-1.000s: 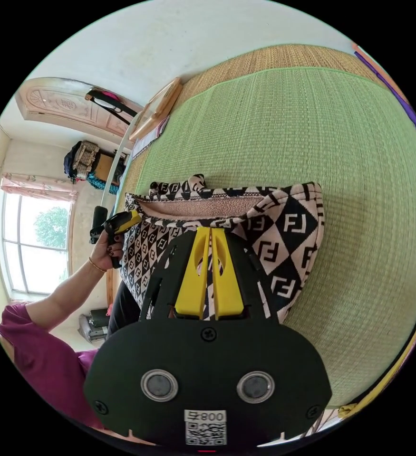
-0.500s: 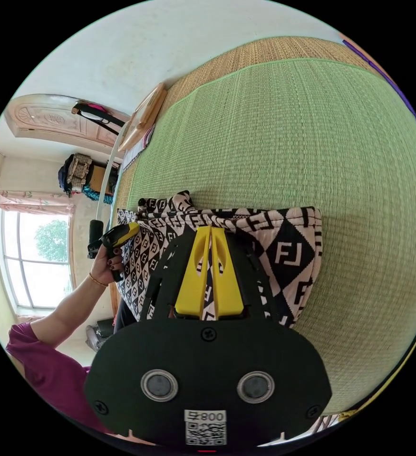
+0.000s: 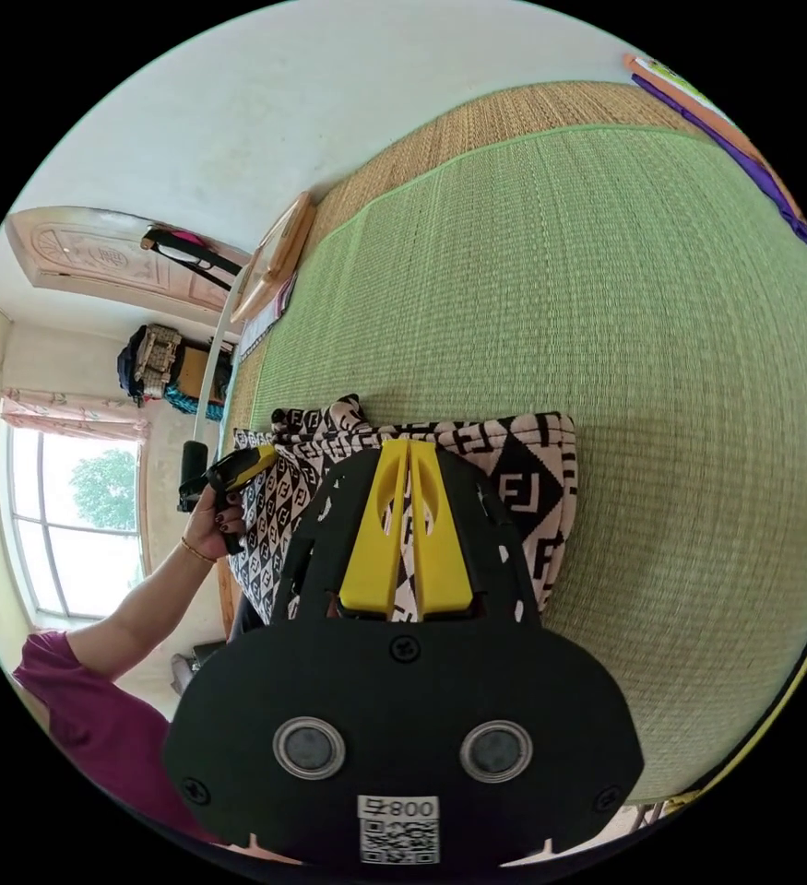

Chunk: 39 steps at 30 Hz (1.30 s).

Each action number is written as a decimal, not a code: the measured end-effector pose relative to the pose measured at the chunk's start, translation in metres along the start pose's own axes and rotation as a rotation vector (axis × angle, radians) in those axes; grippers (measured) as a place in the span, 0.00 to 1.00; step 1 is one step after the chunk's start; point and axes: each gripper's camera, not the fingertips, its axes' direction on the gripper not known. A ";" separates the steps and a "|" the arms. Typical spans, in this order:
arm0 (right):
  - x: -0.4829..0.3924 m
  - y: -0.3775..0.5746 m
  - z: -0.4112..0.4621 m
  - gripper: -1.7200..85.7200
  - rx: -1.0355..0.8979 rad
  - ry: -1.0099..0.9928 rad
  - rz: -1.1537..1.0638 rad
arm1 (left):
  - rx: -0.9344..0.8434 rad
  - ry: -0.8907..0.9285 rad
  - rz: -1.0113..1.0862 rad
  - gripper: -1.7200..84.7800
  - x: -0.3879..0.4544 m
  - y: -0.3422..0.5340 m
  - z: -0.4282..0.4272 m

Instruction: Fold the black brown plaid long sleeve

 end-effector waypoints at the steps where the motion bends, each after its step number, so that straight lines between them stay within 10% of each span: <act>1: -0.004 0.002 -0.011 0.02 0.015 -0.001 -0.016 | 0.006 0.005 0.025 0.02 0.004 0.006 -0.005; 15: 0.017 0.007 -0.066 0.02 0.061 0.034 0.100 | 0.130 -0.092 -0.026 0.02 -0.007 0.041 -0.067; 26: -0.149 0.019 -0.022 0.02 -0.065 0.229 -0.283 | 0.119 -0.468 0.156 0.02 0.033 0.127 -0.107; 39: -0.223 0.002 -0.008 0.02 -0.089 0.314 -0.401 | 0.128 -0.417 0.229 0.02 0.048 0.177 -0.136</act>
